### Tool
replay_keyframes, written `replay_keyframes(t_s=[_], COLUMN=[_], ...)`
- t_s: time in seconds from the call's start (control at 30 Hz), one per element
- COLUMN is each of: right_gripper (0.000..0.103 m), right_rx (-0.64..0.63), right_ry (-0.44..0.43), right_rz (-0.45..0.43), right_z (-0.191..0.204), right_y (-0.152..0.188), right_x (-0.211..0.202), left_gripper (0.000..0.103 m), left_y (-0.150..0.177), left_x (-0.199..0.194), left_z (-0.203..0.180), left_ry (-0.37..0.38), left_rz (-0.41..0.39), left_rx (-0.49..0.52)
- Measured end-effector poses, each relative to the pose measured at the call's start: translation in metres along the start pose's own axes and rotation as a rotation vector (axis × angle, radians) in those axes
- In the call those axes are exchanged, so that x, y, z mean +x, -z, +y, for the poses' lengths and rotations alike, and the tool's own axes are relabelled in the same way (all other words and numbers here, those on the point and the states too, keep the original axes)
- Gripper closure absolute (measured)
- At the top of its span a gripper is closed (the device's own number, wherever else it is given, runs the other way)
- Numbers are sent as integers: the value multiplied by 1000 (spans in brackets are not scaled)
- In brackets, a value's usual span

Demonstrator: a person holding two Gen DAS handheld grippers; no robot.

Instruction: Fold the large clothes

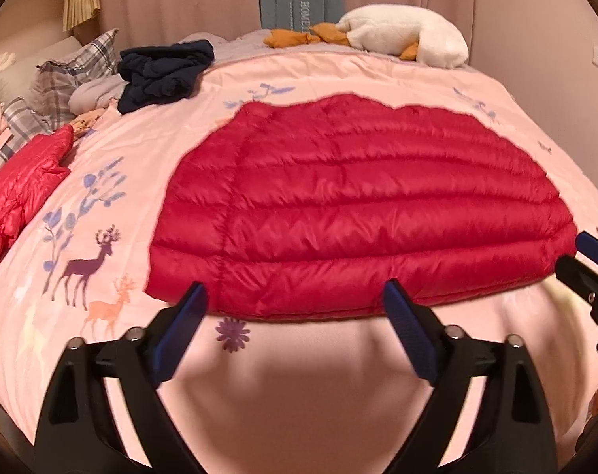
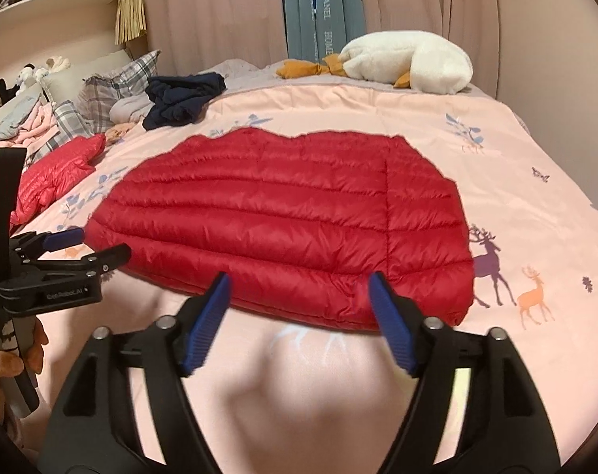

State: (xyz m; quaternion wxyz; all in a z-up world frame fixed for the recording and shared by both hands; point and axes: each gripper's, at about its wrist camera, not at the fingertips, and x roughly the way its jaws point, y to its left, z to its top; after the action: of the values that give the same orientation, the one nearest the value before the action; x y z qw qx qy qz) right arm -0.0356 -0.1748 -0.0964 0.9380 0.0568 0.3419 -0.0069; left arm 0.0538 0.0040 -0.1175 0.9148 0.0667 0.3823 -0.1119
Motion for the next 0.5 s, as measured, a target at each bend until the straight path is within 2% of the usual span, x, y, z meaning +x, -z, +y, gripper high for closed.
replay_keyframes(t_s=[0.03, 0.1, 0.13, 0.33, 0.5], right_gripper=[18, 6, 3, 2, 2], right_rx=[1, 6, 10, 60, 78], right_ry=[3, 5, 3, 42, 65], right_rz=[-5, -13, -16, 6, 10], right_z=[0, 1, 1, -2, -2], right_y=[-2, -6, -8, -18, -25], right_x=[-4, -11, -15, -29, -45], left_gripper=[3, 3, 2, 1, 1], left_y=[-2, -7, -10, -20, -24], left_x=[-5, -18, -22, -49, -68], left_z=[1, 3, 4, 10, 14], left_ry=[2, 6, 6, -28, 1], left_rz=[-11, -37, -42, -63, -72], left_rx=[-2, -7, -8, -42, -81])
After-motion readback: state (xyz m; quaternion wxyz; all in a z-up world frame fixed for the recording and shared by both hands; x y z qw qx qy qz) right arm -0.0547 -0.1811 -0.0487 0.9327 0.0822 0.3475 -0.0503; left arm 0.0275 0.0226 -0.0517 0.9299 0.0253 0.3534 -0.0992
